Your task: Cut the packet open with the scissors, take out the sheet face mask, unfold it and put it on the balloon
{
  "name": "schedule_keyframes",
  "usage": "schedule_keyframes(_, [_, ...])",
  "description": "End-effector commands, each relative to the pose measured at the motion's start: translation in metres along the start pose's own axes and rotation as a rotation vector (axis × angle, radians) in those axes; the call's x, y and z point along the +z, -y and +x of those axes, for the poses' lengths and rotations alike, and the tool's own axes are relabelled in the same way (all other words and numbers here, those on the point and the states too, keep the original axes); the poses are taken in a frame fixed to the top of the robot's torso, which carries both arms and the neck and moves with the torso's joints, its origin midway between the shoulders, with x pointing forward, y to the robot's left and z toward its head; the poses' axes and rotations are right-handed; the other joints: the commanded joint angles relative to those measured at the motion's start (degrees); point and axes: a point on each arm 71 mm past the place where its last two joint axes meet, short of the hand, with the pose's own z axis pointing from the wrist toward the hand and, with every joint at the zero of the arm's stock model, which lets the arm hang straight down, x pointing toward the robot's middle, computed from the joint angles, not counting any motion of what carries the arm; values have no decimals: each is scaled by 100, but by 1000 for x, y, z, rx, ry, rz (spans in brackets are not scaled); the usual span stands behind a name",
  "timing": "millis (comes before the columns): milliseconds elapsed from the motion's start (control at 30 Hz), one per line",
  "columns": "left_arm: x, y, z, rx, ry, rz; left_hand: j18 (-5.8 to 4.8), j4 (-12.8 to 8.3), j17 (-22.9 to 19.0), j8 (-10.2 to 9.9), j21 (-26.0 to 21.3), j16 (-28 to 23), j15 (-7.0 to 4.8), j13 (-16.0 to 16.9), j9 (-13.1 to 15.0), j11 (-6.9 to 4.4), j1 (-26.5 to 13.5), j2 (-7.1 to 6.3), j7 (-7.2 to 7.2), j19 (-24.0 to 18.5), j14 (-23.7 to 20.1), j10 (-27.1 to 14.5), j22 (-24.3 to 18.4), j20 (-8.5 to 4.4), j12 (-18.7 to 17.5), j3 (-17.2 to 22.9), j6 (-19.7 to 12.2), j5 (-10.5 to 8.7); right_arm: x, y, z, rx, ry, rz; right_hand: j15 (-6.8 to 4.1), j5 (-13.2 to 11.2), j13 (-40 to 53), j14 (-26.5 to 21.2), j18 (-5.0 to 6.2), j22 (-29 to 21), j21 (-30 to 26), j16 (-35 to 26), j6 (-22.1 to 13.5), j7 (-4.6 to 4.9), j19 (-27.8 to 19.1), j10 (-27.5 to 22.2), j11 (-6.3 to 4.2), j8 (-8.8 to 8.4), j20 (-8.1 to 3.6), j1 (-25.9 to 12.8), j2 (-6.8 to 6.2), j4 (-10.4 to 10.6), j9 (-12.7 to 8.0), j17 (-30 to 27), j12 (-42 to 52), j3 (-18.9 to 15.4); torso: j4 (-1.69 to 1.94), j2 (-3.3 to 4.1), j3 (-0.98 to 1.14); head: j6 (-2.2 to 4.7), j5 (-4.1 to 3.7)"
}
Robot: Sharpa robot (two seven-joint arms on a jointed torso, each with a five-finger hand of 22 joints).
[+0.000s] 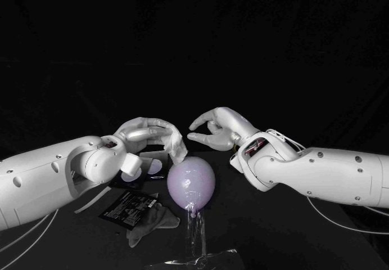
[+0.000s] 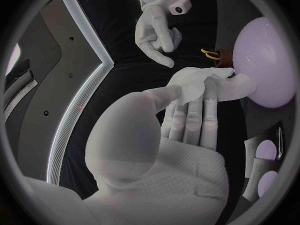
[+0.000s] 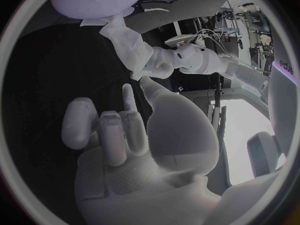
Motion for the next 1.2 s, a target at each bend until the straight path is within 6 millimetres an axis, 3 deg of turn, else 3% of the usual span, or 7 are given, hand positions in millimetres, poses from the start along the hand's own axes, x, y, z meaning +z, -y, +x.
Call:
schedule_keyframes(33, [4, 2, -5, 60, 77, -118, 86, -11, 44, -56, 72, 74, -28, 4, -9, -63, -35, -14, 35, 110, 121, 148, 29, -26, 73, -72, 126, 14, 2, 4, -2, 41, 4, 40, -41, -7, 1333, 598, -30, -7, -26, 33, 43, -14, -7, 489, -54, 22, -8, 58, -5, 18, 7, 1510, 12, -16, -8, 5, 1, 8, 11])
schedule_keyframes(267, [17, 27, -10, 160, 132, -175, 80, 6, 252, -233, 275, 380, -170, 36, -66, -198, -72, -31, -88, 342, 430, 487, 124, -156, 256, -218, 303, 15, 9, 8, -4, 58, 3, 64, -43, -6, 1329, 598, -26, -21, -36, 33, 41, -15, -16, 487, -55, 21, -11, 73, -4, 17, 6, 1510, 8, -16, -7, 7, 1, 56, 36])
schedule_keyframes(600, [32, 58, -21, 210, 254, -207, 78, -1, 407, -439, 411, 593, -212, 6, -110, -211, -19, -50, -56, 443, 485, 598, 197, -252, 339, -262, 261, 11, 26, 7, 1, 46, 13, 70, -45, -7, 1309, 598, -18, -63, -67, 33, 24, -9, -42, 474, -53, 13, -15, 87, -13, 21, 3, 1510, -12, -27, -6, 3, 2, 95, 58])
schedule_keyframes(1200, [36, 62, -13, 218, 242, -254, 71, 2, 434, -457, 422, 612, -221, -11, -98, -218, -8, -78, -57, 434, 492, 627, 203, -270, 347, -288, 279, 11, 59, 2, 17, 21, 80, 83, -32, -9, 1236, 598, 4, -176, -162, 33, -53, 21, -118, 425, -31, -30, -15, 159, 81, 95, -16, 1510, -90, -17, 0, 18, -9, 119, 90])
